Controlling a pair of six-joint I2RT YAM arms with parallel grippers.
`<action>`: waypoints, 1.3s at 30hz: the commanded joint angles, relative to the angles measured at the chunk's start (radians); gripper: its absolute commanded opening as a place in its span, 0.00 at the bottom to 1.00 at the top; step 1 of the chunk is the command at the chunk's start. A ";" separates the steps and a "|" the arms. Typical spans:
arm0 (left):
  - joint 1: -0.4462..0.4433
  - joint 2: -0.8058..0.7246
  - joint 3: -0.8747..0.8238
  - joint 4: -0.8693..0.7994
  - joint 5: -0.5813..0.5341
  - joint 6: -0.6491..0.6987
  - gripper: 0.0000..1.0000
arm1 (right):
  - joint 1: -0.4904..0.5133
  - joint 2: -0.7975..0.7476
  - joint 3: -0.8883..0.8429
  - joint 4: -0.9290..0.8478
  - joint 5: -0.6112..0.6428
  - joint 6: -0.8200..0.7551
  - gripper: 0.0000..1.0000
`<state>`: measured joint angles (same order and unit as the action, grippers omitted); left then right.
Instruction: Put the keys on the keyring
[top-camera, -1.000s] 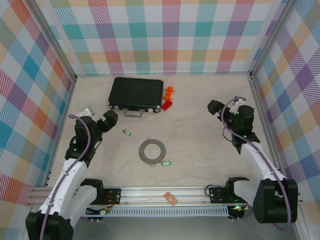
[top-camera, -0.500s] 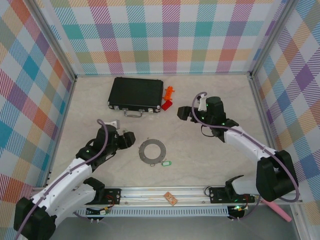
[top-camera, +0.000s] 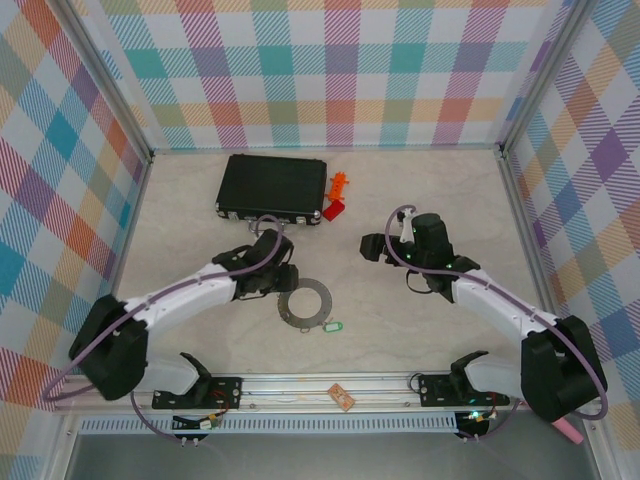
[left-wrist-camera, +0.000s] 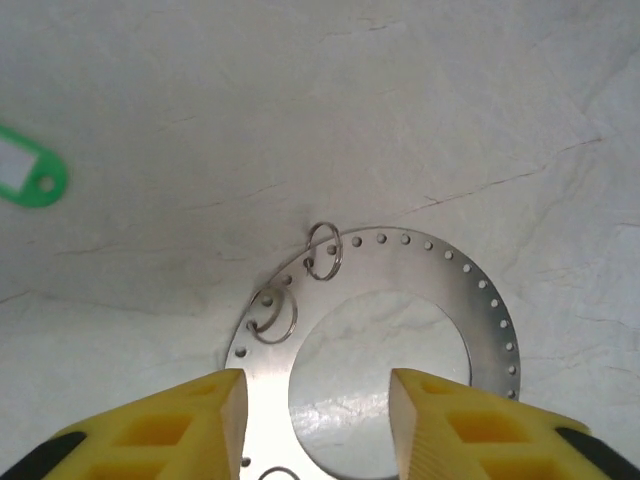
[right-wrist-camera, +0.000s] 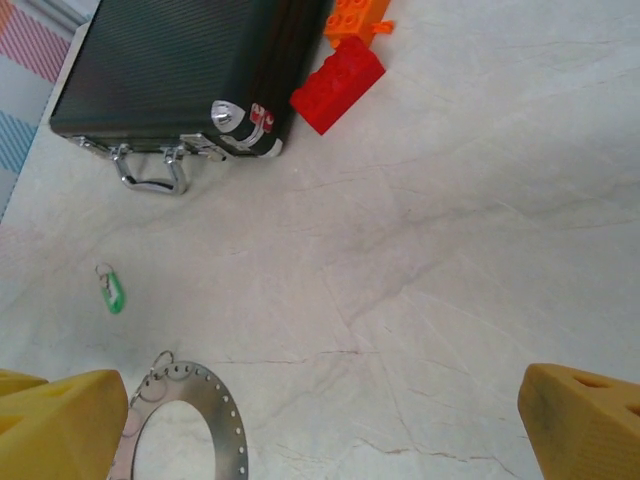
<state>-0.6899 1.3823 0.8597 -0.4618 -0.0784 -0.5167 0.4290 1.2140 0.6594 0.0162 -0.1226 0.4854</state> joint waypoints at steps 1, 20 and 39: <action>-0.016 0.083 0.068 -0.080 -0.017 -0.001 0.38 | 0.004 -0.026 -0.019 0.047 0.038 0.016 0.99; -0.030 0.389 0.311 -0.232 -0.052 0.064 0.22 | 0.004 -0.024 -0.017 0.038 0.036 0.034 0.99; -0.029 0.422 0.317 -0.234 -0.089 0.075 0.19 | 0.004 -0.031 -0.018 0.034 0.029 0.042 0.99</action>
<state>-0.7113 1.7855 1.1496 -0.6781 -0.1516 -0.4515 0.4290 1.2011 0.6468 0.0338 -0.0898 0.5159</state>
